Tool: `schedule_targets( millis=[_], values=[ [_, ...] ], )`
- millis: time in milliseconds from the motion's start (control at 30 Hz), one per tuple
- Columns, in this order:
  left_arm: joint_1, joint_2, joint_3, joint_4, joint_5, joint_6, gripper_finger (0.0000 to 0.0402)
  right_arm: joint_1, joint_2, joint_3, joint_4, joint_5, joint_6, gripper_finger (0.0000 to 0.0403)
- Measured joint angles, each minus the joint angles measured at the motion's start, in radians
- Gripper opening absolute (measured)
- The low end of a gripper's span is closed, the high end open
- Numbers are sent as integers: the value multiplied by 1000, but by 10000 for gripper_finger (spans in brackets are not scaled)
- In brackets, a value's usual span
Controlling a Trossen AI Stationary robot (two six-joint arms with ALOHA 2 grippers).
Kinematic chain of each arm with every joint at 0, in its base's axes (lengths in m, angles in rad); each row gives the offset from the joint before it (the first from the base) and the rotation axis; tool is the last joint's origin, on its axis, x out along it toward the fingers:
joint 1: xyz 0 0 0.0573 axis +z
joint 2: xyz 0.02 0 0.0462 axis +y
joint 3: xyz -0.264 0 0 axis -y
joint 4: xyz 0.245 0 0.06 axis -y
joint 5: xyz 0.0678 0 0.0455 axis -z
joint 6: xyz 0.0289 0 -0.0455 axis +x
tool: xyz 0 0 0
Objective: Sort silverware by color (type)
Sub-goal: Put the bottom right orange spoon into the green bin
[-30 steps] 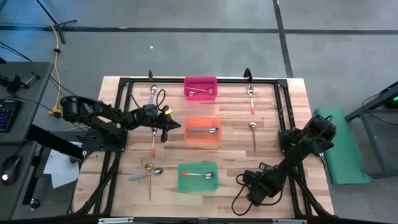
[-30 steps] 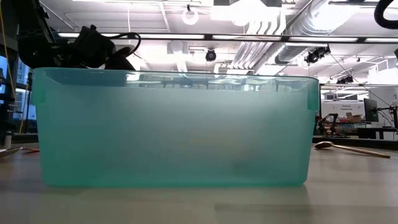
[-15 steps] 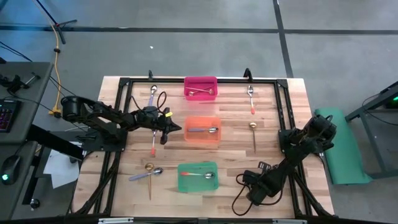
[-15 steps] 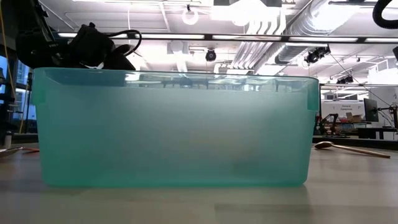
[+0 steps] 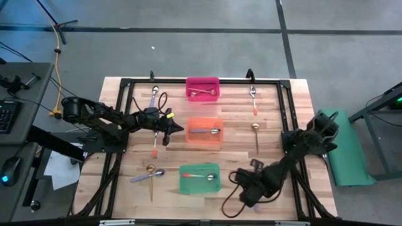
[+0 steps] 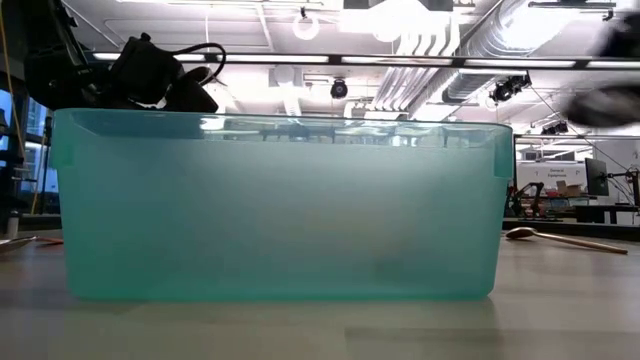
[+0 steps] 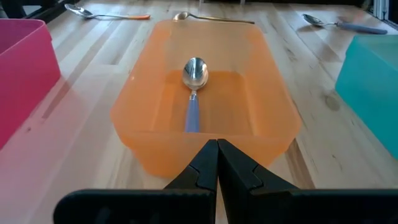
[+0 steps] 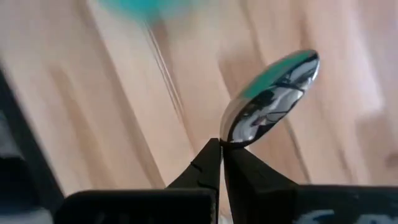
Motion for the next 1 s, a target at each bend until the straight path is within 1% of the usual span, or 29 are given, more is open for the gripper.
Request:
schedule_targets(
  millis=[67, 167, 333, 500, 600, 833, 1000],
  values=[
    [0, 0, 0, 0, -2, -13, 0, -28, -1, 45, 22, 57, -55, 0],
    [0, 0, 0, 0, -16, -15, 0, -77, -1, 100, 53, 112, -146, 0],
    [-1, 0, 0, -2, -34, -10, 0, -164, -1, 160, 153, 121, -301, 0],
    [-1, 0, 0, -4, -34, -4, 0, -255, -1, 200, 251, 10, -424, 0],
    [-1, 0, 0, -4, -34, -4, 0, -298, 19, 233, 274, -57, -503, 0],
    [-1, 0, 0, -4, -34, -4, 0, -369, 173, 337, 271, -296, -703, 0],
    [-1, 0, 0, -4, -34, -4, 0, -402, 273, 396, 265, -398, -817, 0]
  ],
)
